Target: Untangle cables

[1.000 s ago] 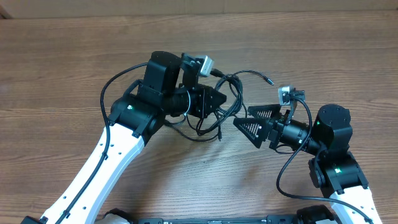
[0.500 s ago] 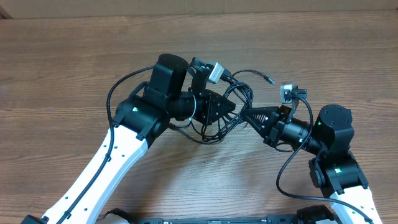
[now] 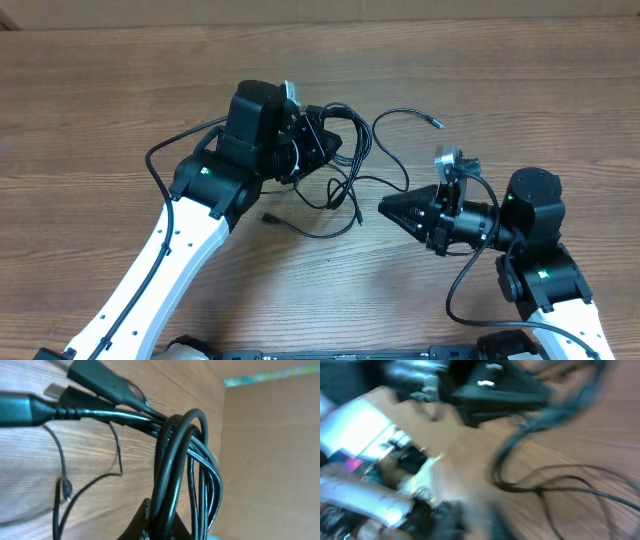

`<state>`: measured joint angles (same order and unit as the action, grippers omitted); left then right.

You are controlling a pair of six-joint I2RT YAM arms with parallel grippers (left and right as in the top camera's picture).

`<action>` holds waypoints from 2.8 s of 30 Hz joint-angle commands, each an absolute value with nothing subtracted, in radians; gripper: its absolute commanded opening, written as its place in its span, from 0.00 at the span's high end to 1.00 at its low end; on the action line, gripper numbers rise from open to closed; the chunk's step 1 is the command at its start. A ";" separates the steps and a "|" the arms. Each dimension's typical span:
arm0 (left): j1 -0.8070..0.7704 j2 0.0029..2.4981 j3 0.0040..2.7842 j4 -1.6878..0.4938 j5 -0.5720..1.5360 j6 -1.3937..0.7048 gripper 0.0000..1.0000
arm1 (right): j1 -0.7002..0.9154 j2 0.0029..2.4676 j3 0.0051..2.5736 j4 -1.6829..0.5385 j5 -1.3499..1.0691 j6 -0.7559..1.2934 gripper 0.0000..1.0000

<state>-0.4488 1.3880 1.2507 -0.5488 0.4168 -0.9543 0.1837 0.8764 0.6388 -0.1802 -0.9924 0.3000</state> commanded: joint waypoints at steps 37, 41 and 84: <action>-0.377 1.377 1.265 -0.604 0.455 -1.029 0.96 | 0.182 0.872 0.654 -0.107 -0.933 0.308 0.96; -0.381 1.377 1.265 -0.590 0.604 -0.697 0.96 | 0.182 0.872 0.654 -0.171 -0.767 0.348 0.10; -0.442 1.376 1.265 -0.534 0.819 -0.201 0.96 | 0.183 0.871 0.654 -0.277 -0.841 0.281 0.00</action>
